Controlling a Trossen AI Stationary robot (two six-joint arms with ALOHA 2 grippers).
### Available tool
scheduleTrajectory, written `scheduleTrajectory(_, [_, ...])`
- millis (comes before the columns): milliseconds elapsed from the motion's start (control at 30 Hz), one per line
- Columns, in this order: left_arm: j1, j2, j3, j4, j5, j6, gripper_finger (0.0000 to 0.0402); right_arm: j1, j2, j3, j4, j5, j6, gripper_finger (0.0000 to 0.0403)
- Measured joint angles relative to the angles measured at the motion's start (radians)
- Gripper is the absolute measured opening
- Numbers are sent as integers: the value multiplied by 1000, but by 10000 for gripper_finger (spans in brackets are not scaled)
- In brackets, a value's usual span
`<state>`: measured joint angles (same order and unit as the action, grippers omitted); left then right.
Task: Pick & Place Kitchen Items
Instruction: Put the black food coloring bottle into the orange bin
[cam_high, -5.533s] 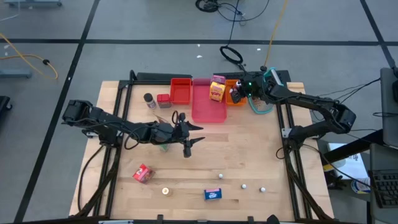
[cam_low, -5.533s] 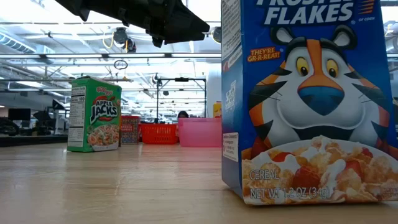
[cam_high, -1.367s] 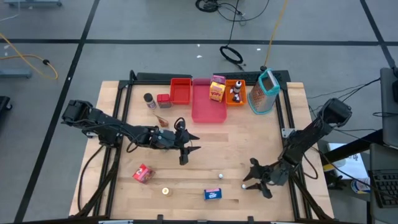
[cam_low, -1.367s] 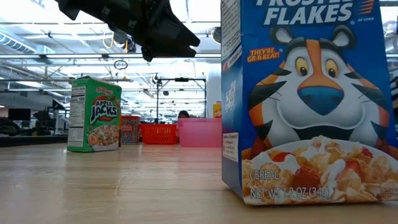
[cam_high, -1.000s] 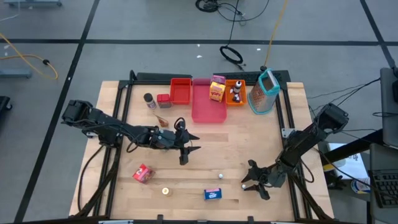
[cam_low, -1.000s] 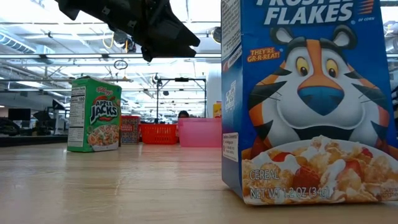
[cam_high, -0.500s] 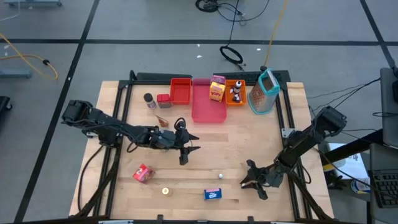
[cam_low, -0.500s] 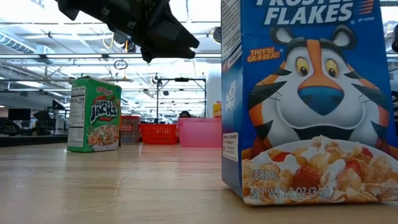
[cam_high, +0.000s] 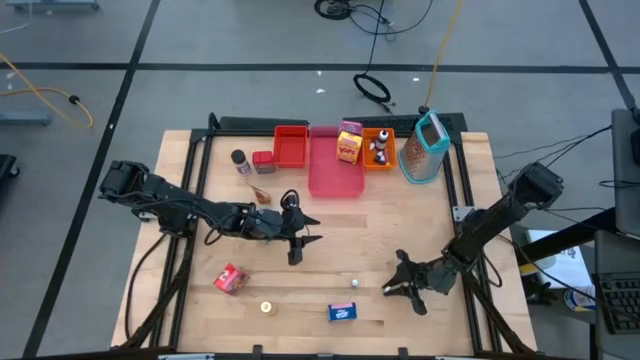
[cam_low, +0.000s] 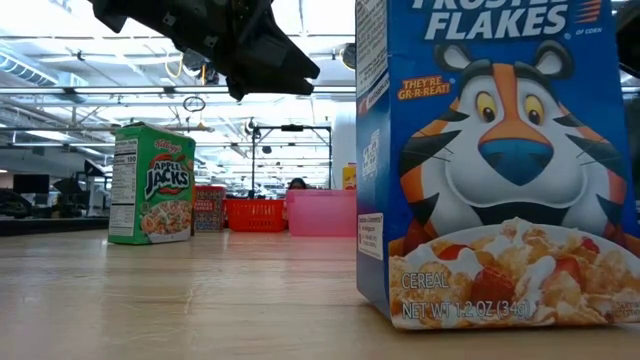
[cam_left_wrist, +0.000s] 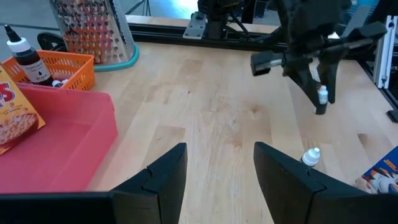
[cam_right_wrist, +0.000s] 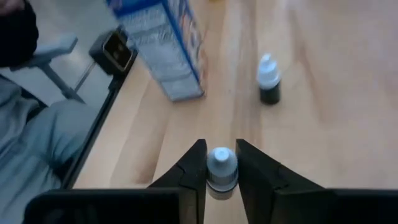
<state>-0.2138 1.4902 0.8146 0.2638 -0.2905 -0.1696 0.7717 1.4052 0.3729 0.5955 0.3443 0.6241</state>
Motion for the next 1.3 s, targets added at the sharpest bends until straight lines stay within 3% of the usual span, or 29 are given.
scheduleTrajectory(333, [0,0,0,0,0,1,186,-169,-255,1,-105,2,-62,57])
scheduleTrajectory(633, [0,0,0,0,0,1,186,-363,-414,84,-370,23,-90,58])
scheduleTrajectory(1067, [0,0,0,2,1,1,186,-680,-446,240,-626,27,-177,59])
scheduleTrajectory(1300, [0,0,0,2,1,1,186,-815,-446,277,-631,27,-248,59])
